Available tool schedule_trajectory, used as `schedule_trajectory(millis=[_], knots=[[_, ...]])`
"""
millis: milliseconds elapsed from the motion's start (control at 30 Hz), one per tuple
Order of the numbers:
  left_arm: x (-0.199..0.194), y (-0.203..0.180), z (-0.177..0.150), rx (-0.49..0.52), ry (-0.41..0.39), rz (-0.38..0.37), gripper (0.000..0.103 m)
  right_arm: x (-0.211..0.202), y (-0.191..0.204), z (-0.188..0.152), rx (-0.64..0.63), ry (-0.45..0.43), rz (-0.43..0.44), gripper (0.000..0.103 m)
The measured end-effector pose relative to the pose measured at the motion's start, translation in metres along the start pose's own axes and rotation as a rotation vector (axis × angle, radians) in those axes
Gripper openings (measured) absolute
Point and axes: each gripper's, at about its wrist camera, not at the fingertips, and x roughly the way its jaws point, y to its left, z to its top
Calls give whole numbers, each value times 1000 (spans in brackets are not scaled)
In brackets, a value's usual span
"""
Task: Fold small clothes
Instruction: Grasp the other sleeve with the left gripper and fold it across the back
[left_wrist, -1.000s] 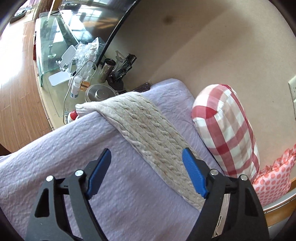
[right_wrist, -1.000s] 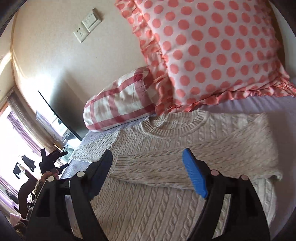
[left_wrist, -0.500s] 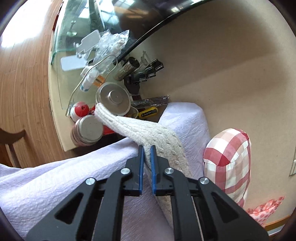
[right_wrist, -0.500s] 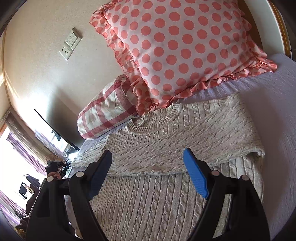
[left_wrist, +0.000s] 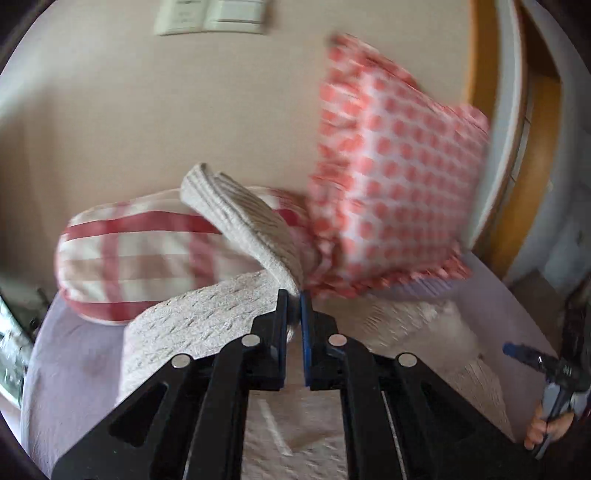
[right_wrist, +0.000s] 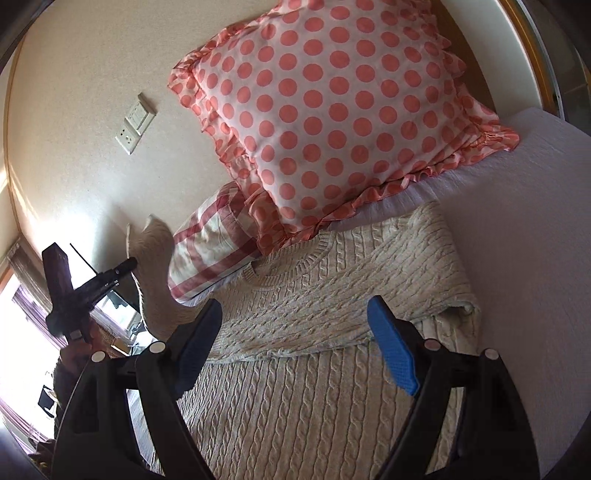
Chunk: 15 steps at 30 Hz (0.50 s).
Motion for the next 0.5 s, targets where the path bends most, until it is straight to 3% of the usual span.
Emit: schedule_trajectory(millis=[100,167,267,333,500], knots=[[59,-103,-47,222,171,-115,8,3,-14,0,56,35,-19,82],[75,-129,-76,285,244,-152,10,4,-23,1,88,63,-26,82],[58,-116,-94,252,221,-134,13,5,-32,5,97,87,-54,82],[38,-89,-96,171,195,-111,33,12,-39,9,100,109,-81,82],[-18,-35,-108,67,129,-2,44,38,-43,-1,47,237,-149,65]])
